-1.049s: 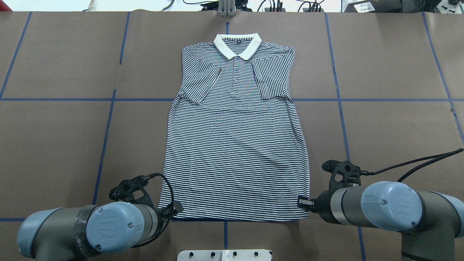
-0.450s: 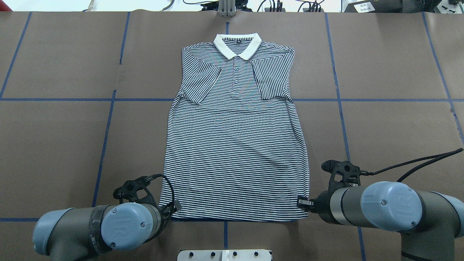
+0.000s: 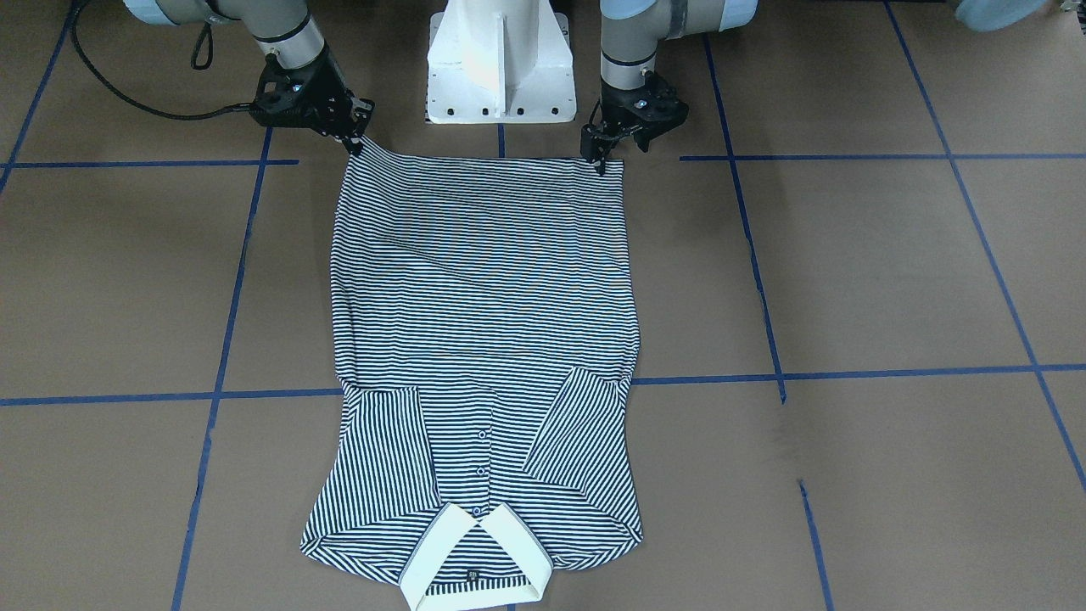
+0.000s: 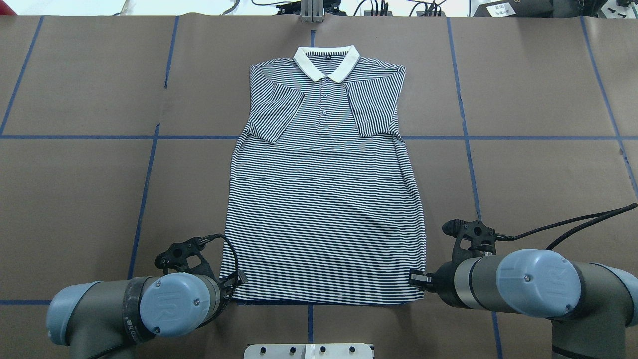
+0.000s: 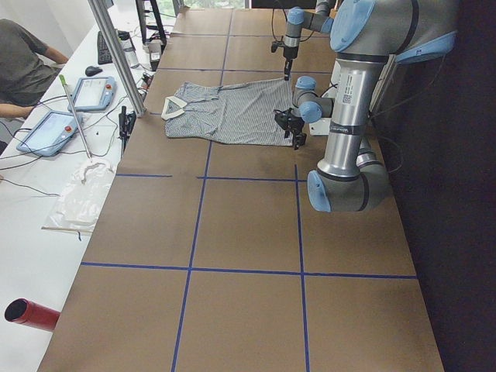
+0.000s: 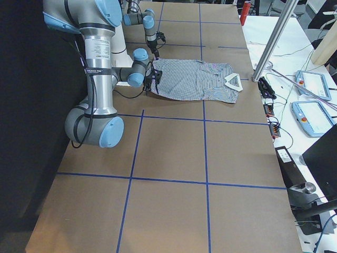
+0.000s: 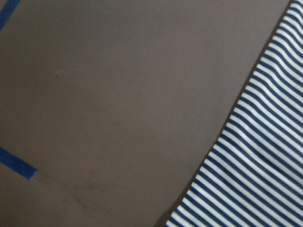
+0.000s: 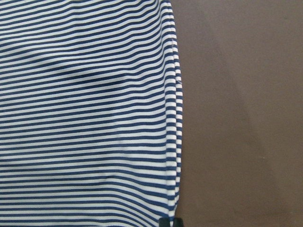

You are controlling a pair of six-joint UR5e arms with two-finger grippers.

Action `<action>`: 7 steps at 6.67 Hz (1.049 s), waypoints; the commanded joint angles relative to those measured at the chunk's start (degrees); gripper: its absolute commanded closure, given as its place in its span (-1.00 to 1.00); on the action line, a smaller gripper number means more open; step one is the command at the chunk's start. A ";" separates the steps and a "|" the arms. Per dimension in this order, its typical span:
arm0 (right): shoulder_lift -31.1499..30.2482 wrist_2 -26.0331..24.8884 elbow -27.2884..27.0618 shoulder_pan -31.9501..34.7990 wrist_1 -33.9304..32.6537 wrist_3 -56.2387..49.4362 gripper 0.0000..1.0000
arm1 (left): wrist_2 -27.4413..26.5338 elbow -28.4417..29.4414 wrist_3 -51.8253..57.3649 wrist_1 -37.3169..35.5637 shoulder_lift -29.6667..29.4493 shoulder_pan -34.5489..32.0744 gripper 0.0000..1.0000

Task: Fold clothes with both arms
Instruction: 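Grasp the hem corners with both grippers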

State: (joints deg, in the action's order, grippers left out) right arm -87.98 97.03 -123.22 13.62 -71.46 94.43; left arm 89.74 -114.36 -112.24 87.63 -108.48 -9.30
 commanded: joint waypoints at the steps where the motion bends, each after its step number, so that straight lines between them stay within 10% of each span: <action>1: 0.09 0.00 -0.26 0.09 0.00 -0.03 1.00 | 0.00 0.88 0.01 0.00 -0.06 -0.37 -0.86; 5: -0.17 0.09 -0.35 0.35 0.00 -0.03 1.00 | 0.09 1.59 -0.52 0.00 -1.03 -0.37 -0.63; 7: -0.26 0.09 -0.35 0.44 -0.09 -0.03 1.00 | 0.09 1.50 -0.61 0.00 -1.56 -0.28 0.22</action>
State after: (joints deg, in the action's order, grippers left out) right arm -88.17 97.08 -123.57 14.03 -71.48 94.39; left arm 89.82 -112.82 -112.80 87.63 -109.80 -9.65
